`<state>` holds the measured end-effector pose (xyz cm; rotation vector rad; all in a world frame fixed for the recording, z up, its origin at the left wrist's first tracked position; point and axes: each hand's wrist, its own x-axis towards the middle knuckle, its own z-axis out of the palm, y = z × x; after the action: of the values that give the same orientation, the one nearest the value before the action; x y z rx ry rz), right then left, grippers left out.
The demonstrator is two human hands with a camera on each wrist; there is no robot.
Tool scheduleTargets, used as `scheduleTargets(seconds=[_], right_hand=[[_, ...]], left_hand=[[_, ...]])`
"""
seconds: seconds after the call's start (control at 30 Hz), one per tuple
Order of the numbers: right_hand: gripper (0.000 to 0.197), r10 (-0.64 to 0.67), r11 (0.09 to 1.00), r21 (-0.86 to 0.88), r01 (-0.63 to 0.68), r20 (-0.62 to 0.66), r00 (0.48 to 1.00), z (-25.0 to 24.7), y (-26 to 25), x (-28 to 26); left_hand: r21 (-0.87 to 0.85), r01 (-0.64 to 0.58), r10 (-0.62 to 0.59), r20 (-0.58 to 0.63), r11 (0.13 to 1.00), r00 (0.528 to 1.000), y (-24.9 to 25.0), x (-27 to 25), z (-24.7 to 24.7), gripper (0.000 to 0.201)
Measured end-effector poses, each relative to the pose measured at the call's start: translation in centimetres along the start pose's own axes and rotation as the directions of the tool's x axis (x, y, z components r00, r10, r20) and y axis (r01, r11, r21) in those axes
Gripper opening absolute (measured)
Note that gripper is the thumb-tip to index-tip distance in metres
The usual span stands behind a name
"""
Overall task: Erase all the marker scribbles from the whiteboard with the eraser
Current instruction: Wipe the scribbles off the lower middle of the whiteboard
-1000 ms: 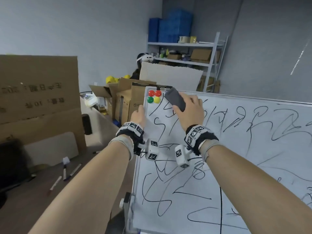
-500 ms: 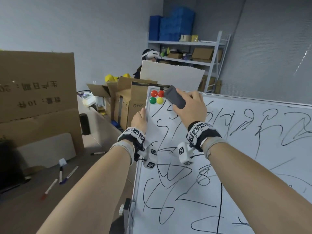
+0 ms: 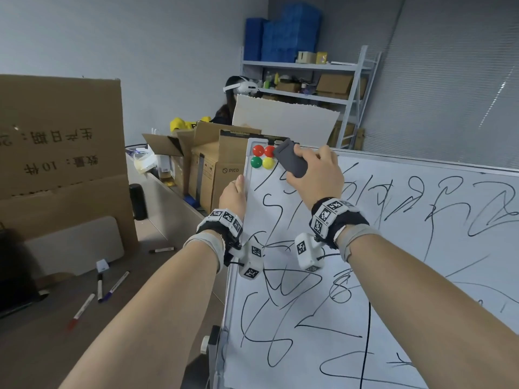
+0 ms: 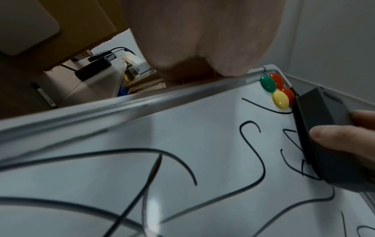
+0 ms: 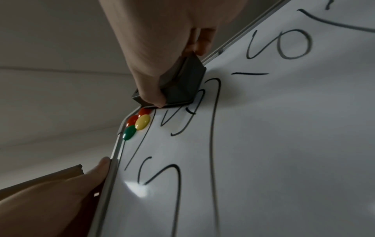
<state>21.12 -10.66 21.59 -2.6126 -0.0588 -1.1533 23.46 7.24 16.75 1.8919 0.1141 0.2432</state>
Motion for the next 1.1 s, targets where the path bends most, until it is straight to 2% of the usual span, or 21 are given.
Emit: scheduleTargets(seconds=[0.1,0.27,0.57,0.83,1.0,1.1], right_hand=[[0.058,-0.042,0.999,-0.016,0.043,0.025,0.999,-0.4,0.7,-1.0],[0.058,0.024,1.000,-0.012,-0.024,-0.025,0.999,-1.2,-0.6,0.5],[0.055,0.011,0.997,-0.074,-0.016,-0.061,0.998,-1.0,-2.0,-0.1],[0.052,0.005,0.992,-0.128,-0.012,-0.054,0.999,-1.0,-1.2,-0.7],[0.054,0.007,0.994,-0.110,-0.009,-0.019,1.000,-1.2,-2.3,0.3],[0.055,-0.017,0.996,-0.083,0.016,-0.013,1.000,-1.2,-1.0,-1.0]], left_hand=[[-0.007,-0.008,0.008,-0.006,1.000,1.000,0.1,-0.3,0.0,0.055],[-0.019,-0.011,0.011,-0.003,1.000,1.000,-0.1,-0.5,-0.1,0.056],[-0.013,-0.032,0.032,0.007,0.999,0.999,-0.3,-0.8,-0.8,0.055],[0.000,-0.029,0.029,0.023,1.000,0.999,-0.3,-0.7,-0.9,0.056],[0.002,-0.027,0.027,0.014,1.000,1.000,-0.5,-0.4,-1.2,0.055],[0.006,-0.037,0.037,0.018,0.999,0.999,-0.7,-0.3,-1.1,0.053]])
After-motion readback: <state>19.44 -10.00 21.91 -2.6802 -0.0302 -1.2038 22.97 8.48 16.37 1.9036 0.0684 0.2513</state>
